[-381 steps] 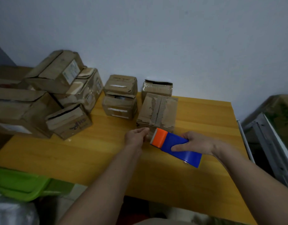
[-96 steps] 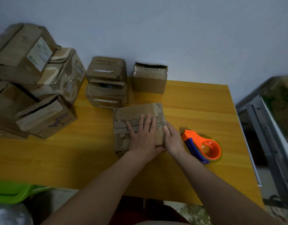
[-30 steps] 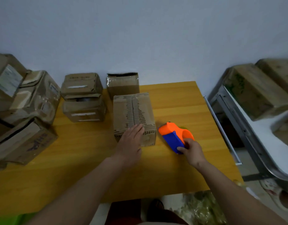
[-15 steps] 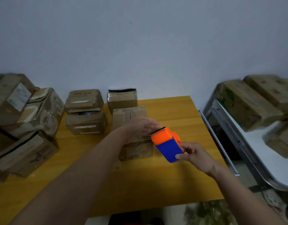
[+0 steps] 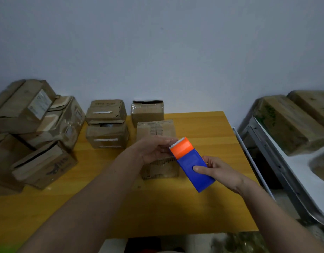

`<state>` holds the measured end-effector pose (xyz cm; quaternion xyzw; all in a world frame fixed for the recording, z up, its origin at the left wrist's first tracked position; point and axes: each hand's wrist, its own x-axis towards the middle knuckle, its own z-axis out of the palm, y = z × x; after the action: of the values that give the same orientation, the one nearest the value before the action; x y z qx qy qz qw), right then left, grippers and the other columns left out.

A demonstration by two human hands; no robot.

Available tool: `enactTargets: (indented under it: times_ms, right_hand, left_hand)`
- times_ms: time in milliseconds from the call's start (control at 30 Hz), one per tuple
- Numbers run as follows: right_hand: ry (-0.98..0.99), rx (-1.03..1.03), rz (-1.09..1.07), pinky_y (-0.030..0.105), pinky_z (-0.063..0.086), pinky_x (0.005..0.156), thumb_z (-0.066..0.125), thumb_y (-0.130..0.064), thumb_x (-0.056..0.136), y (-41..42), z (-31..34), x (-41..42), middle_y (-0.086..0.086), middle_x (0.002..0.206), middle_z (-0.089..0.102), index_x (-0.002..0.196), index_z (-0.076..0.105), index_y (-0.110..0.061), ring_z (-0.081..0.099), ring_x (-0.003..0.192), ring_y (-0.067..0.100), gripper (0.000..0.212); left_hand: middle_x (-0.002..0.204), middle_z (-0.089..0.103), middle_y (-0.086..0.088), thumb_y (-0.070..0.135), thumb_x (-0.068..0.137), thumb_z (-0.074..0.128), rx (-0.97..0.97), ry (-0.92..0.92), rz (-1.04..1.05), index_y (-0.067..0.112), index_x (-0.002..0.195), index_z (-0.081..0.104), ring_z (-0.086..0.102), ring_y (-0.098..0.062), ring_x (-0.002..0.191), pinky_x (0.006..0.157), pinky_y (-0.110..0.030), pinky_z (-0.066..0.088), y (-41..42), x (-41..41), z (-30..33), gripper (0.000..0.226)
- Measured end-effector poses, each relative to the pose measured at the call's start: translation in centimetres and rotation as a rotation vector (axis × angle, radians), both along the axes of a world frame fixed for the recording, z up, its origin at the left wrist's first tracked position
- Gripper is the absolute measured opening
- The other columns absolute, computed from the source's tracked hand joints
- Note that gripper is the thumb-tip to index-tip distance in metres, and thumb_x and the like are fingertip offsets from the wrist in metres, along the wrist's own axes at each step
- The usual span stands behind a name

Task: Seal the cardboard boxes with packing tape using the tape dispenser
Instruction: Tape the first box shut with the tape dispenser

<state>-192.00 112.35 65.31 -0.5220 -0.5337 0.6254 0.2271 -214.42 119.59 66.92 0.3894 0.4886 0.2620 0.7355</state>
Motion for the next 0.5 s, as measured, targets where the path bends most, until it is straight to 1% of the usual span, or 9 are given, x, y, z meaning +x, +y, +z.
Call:
enactTargets:
  times_ms: [67,100,167,233,300,367,400,433,500]
  right_hand:
    - [-0.016,-0.005,0.020,0.050,0.049,0.090,0.063,-0.019,0.089,0.2,0.3,-0.4,0.024,0.107,0.067,0.113,0.051,0.009,0.065,0.095,0.037,0.039]
    - [-0.025,-0.013,0.032,0.052,0.048,0.092,0.062,-0.019,0.090,0.3,0.4,-0.5,0.025,0.108,0.066,0.115,0.051,0.007,0.065,0.096,0.039,0.038]
    - [-0.034,-0.026,0.046,0.051,0.048,0.092,0.062,-0.021,0.089,0.5,0.6,-0.8,0.023,0.109,0.066,0.117,0.054,0.002,0.066,0.092,0.035,0.037]
    - [-0.040,-0.020,0.051,0.045,0.050,0.086,0.065,-0.025,0.087,0.7,0.7,-1.2,0.022,0.106,0.067,0.115,0.058,0.000,0.066,0.086,0.029,0.038]
    - [-0.049,-0.009,0.040,0.037,0.052,0.075,0.068,-0.034,0.082,0.9,0.7,-1.8,0.021,0.099,0.070,0.109,0.061,0.001,0.066,0.077,0.025,0.045]
    - [-0.077,0.008,0.028,0.029,0.052,0.064,0.070,-0.042,0.075,1.2,0.8,-2.4,0.017,0.088,0.072,0.102,0.065,0.001,0.066,0.067,0.019,0.051]
    - [-0.102,0.017,0.036,0.026,0.051,0.060,0.071,-0.043,0.074,1.4,0.9,-2.6,0.013,0.081,0.072,0.098,0.065,-0.001,0.065,0.063,0.016,0.049]
    - [-0.129,0.023,0.053,0.023,0.050,0.056,0.073,-0.041,0.075,1.7,1.0,-2.7,0.008,0.075,0.071,0.094,0.066,-0.003,0.064,0.060,0.013,0.043]
    - [-0.185,0.036,0.097,0.020,0.047,0.052,0.075,-0.039,0.077,2.1,1.3,-2.5,-0.002,0.065,0.069,0.082,0.065,-0.012,0.064,0.056,0.009,0.029]
  left_hand:
    - [0.100,0.067,-0.012,0.006,0.097,0.048,-0.038,-0.008,0.057,0.004,0.111,0.065,0.063,-0.020,0.088,0.074,-0.031,0.055,-0.2,-0.3,-0.1,0.023]
    - [0.096,0.067,-0.010,0.007,0.095,0.051,-0.039,0.014,0.074,0.005,0.107,0.067,0.063,-0.018,0.085,0.071,-0.029,0.055,-0.3,-0.4,-0.2,0.019]
    - [0.092,0.068,-0.008,0.008,0.092,0.059,-0.025,0.075,0.110,0.007,0.102,0.069,0.063,-0.016,0.080,0.070,-0.028,0.054,-0.4,-0.6,-0.4,0.014]
    - [0.087,0.067,-0.005,0.007,0.089,0.063,-0.018,0.127,0.160,0.010,0.093,0.070,0.061,-0.015,0.076,0.069,-0.028,0.053,-0.6,-0.7,-0.8,0.008]
    - [0.079,0.069,-0.003,0.010,0.087,0.067,-0.019,0.168,0.251,0.011,0.086,0.070,0.061,-0.013,0.074,0.061,-0.025,0.055,-0.8,-0.7,-1.2,0.004]
    - [0.064,0.069,0.001,0.011,0.085,0.070,0.004,0.189,0.351,0.011,0.080,0.071,0.064,-0.010,0.063,0.051,-0.022,0.054,-1.1,-0.5,-1.6,0.005]
    - [0.060,0.068,0.002,0.010,0.085,0.069,0.020,0.202,0.393,0.009,0.080,0.070,0.064,-0.008,0.057,0.047,-0.019,0.052,-1.2,-0.4,-1.9,0.006]
    - [0.060,0.068,0.001,0.010,0.086,0.069,0.034,0.222,0.428,0.008,0.081,0.070,0.063,-0.008,0.055,0.046,-0.018,0.052,-1.4,-0.3,-2.2,0.005]
    - [0.066,0.066,-0.001,0.009,0.086,0.069,0.046,0.238,0.490,0.004,0.086,0.070,0.062,-0.009,0.057,0.048,-0.018,0.052,-1.9,-0.2,-2.9,0.005]
